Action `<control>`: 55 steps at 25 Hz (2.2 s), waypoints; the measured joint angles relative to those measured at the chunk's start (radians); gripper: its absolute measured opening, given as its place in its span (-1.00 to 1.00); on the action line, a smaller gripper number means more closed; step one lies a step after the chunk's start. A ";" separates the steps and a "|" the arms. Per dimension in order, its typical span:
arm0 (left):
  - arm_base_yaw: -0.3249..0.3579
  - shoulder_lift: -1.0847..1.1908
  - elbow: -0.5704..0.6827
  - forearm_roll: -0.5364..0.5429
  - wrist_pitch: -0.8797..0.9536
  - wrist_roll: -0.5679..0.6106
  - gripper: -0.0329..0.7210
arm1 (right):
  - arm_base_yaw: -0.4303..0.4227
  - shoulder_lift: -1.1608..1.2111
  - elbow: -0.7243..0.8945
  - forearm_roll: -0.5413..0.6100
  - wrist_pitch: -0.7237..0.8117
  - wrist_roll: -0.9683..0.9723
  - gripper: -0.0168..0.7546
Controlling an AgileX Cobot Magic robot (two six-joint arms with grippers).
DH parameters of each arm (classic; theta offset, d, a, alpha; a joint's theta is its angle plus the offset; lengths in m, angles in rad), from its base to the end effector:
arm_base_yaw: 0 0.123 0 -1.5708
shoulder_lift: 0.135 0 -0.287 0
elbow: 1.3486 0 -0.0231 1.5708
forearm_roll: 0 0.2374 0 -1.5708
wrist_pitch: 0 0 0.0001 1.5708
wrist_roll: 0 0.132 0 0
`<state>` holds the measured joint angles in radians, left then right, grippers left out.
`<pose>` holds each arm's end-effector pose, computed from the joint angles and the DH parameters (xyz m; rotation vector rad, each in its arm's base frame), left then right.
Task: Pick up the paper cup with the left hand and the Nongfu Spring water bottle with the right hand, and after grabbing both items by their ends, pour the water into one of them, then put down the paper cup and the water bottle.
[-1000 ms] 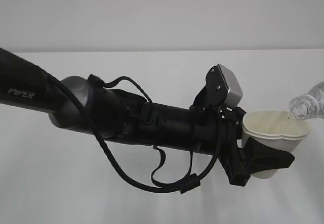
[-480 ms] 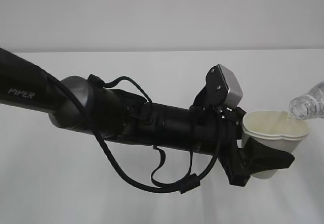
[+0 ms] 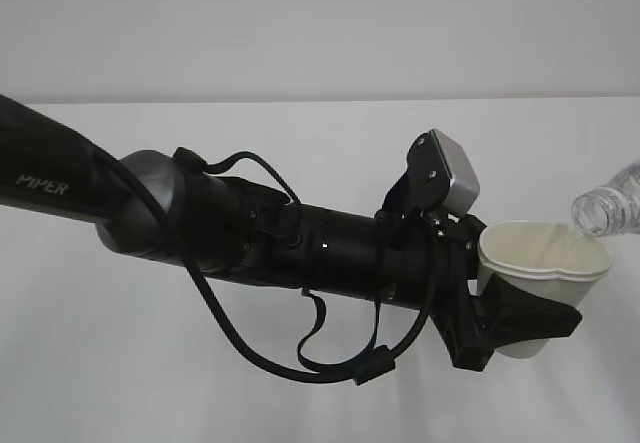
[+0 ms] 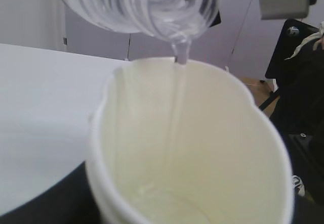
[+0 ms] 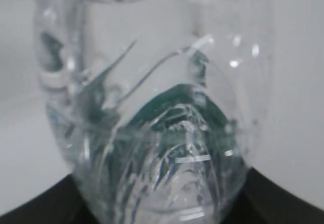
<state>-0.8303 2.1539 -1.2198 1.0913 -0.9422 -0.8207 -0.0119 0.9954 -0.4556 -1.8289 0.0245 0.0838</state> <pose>0.2349 -0.3973 0.1509 1.3198 1.4567 -1.2804 0.2202 -0.0058 0.2426 -1.6737 1.4433 -1.0886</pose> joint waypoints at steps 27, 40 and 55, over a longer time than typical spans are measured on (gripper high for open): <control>0.000 0.000 0.000 0.005 -0.008 -0.004 0.20 | 0.000 0.000 0.000 0.000 0.000 -0.002 0.09; 0.000 0.000 0.000 0.005 -0.008 -0.004 0.19 | 0.000 0.000 0.000 0.000 0.000 -0.006 0.09; 0.000 0.000 0.000 0.005 -0.009 -0.005 0.19 | 0.000 0.000 0.000 0.000 0.000 -0.023 0.09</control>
<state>-0.8303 2.1539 -1.2198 1.0966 -0.9507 -0.8261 -0.0119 0.9954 -0.4556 -1.8289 0.0245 0.0610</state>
